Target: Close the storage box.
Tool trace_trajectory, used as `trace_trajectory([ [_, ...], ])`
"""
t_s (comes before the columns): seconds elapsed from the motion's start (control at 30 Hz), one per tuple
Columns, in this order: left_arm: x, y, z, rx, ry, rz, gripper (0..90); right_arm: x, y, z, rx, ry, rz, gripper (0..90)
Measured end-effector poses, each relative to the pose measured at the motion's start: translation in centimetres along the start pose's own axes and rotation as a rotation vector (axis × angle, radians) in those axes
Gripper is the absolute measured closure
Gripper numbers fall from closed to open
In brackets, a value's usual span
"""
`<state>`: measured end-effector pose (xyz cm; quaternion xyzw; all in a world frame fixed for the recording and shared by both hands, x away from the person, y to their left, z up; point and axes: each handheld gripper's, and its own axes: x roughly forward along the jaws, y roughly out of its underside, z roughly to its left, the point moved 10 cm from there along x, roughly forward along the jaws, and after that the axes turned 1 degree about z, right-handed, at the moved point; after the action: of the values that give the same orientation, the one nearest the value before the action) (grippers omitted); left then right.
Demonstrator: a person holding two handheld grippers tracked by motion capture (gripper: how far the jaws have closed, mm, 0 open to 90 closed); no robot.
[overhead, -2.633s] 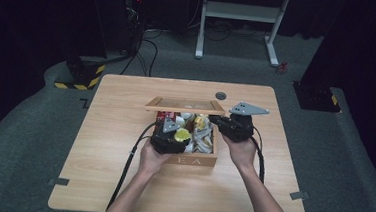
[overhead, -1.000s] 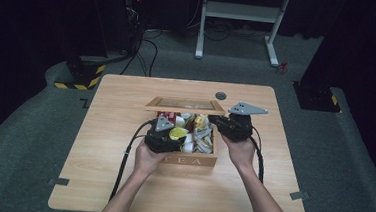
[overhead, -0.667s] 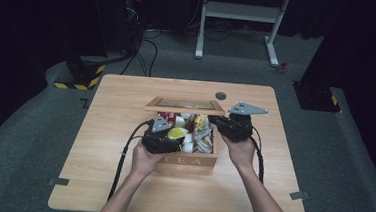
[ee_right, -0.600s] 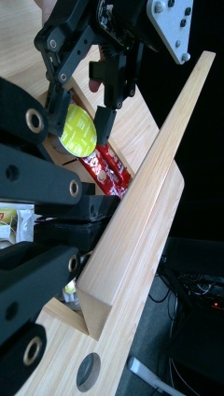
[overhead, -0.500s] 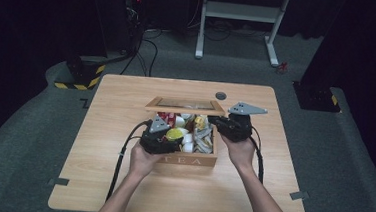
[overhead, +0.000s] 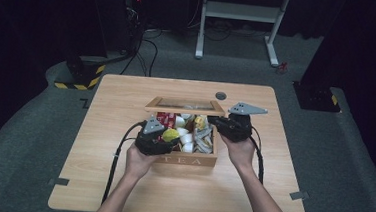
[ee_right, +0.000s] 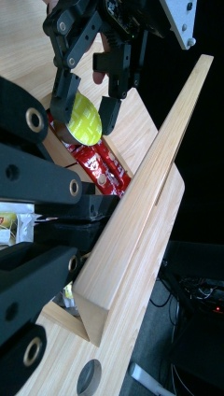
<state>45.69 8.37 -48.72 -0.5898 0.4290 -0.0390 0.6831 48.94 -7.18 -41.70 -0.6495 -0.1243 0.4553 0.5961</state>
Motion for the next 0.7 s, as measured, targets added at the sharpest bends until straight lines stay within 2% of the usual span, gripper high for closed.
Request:
trace_trajectory([
  [0.2,-0.7,0.0,0.2,0.009,-0.011,-0.011,38.3,0.0,0.0,0.1,0.007,-0.009,0.001,87.4],
  [0.5,-1.6,0.2,0.8,-0.024,-0.012,-0.033,38.3,0.0,0.0,0.2,0.007,-0.012,-0.001,87.5],
  [0.7,-2.4,0.5,1.3,-0.024,-0.05,-0.034,38.3,0.0,-0.1,0.1,0.006,-0.01,-0.003,87.5],
])
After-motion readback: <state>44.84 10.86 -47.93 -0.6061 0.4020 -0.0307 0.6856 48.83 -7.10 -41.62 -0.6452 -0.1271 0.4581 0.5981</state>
